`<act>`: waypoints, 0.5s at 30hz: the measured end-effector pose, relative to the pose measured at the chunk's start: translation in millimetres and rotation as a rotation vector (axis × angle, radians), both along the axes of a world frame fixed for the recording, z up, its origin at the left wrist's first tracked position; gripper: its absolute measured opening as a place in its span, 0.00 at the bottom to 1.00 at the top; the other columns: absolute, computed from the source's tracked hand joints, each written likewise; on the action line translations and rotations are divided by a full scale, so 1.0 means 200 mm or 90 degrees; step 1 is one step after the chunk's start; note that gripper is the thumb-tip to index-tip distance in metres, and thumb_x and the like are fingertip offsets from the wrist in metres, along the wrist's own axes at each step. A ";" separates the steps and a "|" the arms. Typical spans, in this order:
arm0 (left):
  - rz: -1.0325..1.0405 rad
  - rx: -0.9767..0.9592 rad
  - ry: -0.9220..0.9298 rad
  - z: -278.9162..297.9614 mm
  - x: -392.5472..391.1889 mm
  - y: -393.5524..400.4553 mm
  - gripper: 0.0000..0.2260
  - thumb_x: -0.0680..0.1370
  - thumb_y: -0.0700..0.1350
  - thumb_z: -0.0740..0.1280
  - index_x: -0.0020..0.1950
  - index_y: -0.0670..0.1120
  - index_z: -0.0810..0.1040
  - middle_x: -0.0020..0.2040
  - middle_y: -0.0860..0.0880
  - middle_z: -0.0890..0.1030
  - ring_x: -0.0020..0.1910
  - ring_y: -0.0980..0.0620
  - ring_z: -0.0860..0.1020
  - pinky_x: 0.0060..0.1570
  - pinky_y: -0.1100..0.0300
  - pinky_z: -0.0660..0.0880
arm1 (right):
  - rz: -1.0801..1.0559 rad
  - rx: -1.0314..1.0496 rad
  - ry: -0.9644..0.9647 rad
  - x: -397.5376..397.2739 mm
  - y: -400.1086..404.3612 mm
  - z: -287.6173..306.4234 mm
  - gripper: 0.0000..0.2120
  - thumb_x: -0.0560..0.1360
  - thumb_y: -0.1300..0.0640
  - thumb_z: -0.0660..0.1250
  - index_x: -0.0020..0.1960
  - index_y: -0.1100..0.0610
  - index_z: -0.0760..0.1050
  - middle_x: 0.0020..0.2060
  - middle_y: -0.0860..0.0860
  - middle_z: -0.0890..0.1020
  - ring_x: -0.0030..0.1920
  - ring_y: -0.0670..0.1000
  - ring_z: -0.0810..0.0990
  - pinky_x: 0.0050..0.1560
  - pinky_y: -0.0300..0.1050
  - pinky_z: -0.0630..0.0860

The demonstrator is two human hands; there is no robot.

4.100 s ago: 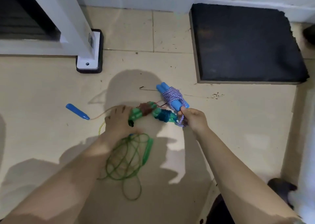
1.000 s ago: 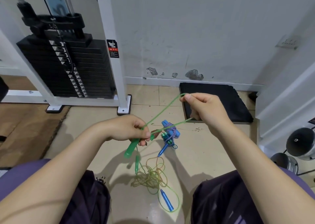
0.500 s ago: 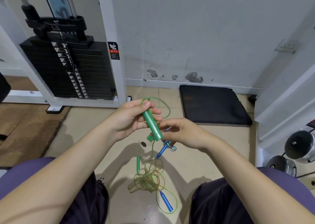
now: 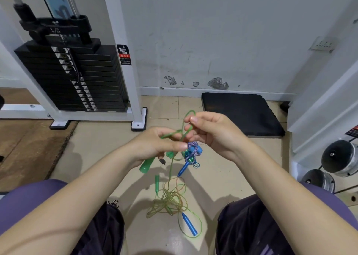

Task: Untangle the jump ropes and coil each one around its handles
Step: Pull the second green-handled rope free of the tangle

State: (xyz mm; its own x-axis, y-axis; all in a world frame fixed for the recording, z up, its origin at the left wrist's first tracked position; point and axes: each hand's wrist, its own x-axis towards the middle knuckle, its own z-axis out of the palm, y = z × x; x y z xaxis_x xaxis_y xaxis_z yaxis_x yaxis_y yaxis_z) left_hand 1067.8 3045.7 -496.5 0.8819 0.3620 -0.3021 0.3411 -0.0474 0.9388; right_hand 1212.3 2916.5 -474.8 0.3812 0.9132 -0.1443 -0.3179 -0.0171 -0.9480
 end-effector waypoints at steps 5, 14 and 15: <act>-0.040 0.089 0.067 0.00 0.01 0.02 0.10 0.74 0.48 0.74 0.40 0.42 0.84 0.33 0.47 0.79 0.26 0.55 0.64 0.26 0.65 0.62 | -0.158 -0.028 -0.084 0.07 -0.02 0.00 0.04 0.76 0.66 0.68 0.50 0.66 0.76 0.35 0.59 0.82 0.30 0.51 0.81 0.34 0.40 0.80; -0.003 0.155 0.035 0.03 -0.04 0.16 0.07 0.76 0.46 0.72 0.41 0.45 0.84 0.34 0.47 0.83 0.32 0.58 0.73 0.33 0.66 0.68 | -0.136 -0.312 -0.587 0.13 -0.04 -0.14 0.12 0.74 0.58 0.72 0.40 0.53 0.69 0.31 0.52 0.78 0.29 0.49 0.74 0.32 0.41 0.69; -0.021 0.144 0.026 0.02 -0.03 0.14 0.07 0.77 0.46 0.71 0.41 0.45 0.84 0.31 0.47 0.81 0.30 0.58 0.72 0.29 0.66 0.66 | -0.100 -0.304 -0.666 0.10 -0.03 -0.14 0.08 0.75 0.56 0.71 0.40 0.51 0.73 0.33 0.49 0.77 0.32 0.46 0.73 0.35 0.41 0.68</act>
State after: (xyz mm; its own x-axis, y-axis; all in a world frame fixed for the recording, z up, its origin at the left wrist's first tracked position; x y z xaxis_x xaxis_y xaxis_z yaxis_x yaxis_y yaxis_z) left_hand 1060.9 3074.6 -491.5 0.8828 0.3962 -0.2524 0.3735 -0.2661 0.8886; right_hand 1233.0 2909.7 -502.5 0.6221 0.7829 -0.0087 0.5866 -0.4734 -0.6571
